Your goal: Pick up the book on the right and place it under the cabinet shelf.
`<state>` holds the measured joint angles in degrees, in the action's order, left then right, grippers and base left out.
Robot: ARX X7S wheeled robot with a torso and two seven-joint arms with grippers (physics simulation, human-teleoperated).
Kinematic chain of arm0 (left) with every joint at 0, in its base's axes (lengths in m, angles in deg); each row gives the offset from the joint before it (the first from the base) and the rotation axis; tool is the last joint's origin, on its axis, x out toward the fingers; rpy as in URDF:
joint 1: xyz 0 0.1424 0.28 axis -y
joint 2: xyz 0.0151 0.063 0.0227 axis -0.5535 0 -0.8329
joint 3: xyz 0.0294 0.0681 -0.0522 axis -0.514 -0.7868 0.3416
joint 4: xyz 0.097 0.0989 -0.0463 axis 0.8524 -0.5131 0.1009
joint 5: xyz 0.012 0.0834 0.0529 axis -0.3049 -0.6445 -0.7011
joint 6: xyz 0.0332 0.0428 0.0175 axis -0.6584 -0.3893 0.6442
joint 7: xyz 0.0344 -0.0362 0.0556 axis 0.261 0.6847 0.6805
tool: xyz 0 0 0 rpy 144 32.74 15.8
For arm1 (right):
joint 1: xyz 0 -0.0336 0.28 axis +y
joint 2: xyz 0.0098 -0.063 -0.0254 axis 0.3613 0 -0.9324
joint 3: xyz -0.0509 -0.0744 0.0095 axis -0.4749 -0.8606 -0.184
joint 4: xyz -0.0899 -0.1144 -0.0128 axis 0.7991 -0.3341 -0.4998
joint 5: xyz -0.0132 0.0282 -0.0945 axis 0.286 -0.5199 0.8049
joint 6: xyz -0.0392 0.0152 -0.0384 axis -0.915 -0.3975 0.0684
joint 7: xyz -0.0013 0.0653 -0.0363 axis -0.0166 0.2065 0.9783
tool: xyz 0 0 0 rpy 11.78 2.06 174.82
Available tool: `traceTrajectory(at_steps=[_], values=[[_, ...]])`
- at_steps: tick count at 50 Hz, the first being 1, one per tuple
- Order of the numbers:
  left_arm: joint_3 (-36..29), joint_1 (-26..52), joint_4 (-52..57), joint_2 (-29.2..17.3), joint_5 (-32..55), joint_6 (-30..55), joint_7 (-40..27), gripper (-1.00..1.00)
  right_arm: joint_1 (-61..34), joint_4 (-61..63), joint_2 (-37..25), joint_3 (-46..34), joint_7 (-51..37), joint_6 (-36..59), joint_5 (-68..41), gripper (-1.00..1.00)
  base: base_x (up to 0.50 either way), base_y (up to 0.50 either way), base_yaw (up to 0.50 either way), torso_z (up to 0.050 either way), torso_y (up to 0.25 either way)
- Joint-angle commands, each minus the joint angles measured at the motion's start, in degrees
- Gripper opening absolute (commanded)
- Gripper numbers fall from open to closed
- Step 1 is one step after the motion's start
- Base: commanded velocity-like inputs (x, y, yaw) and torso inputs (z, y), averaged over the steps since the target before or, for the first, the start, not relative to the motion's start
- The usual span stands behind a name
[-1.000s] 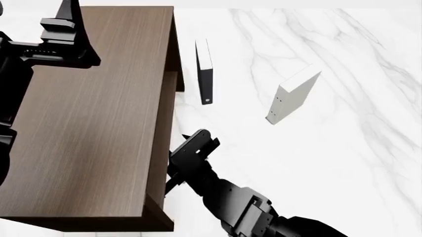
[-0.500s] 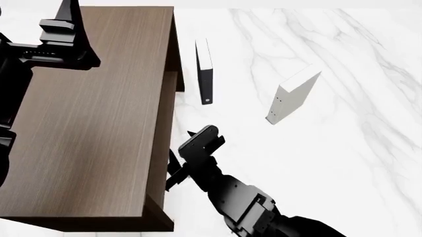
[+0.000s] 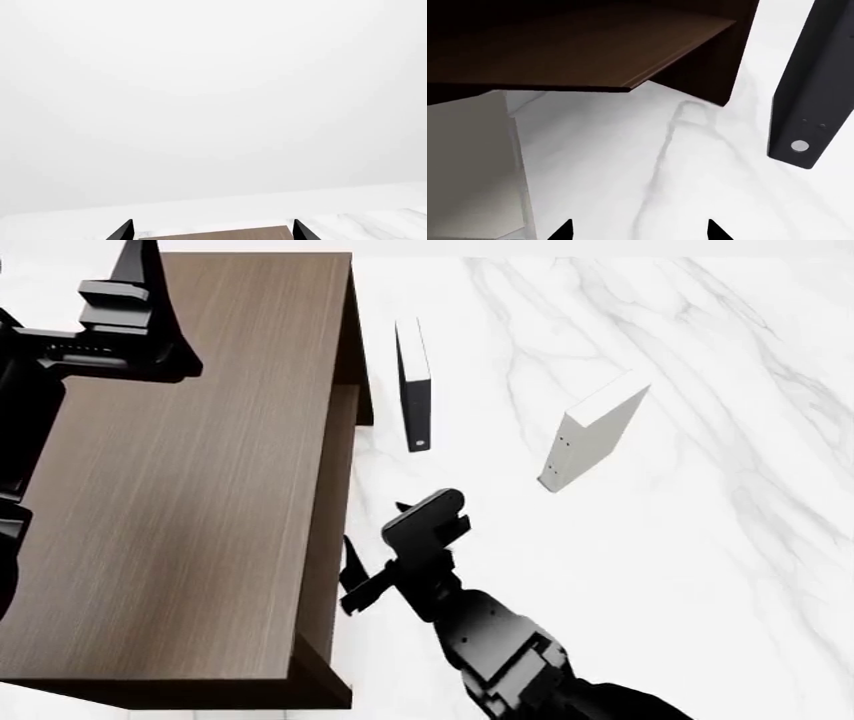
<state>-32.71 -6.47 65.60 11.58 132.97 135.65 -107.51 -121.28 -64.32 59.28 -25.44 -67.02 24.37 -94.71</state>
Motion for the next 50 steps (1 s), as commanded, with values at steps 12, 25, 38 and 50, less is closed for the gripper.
traceTrajectory(at_steps=[12,25,38,50], values=[[-0.3,0.3,-0.1,0.0,0.2,-0.3,-0.1,1.00,3.1,3.6,-14.2,-4.1,-21.5,15.1,-1.0,1.00,0.00,0.00,0.00,-0.002,-0.005],[-0.5,-0.1,-0.2,0.0,-0.2,-0.8,0.1,1.00,2.5,14.0,-20.5,-4.0,-25.8,19.1,-1.9,1.00,0.00,0.00,-0.01,-0.001,-0.004],[-1.1,-1.5,-0.2,0.2,-1.3,-1.8,0.6,1.00,-0.5,32.2,-30.5,-3.2,-31.0,23.7,-3.8,1.00,0.00,0.00,0.00,-0.002,-0.003],[-2.0,-1.0,-0.2,0.3,-1.7,-1.3,0.0,1.00,-1.6,43.1,-35.9,-2.4,-32.4,24.5,-5.2,1.00,0.00,0.00,0.00,0.000,-0.002]])
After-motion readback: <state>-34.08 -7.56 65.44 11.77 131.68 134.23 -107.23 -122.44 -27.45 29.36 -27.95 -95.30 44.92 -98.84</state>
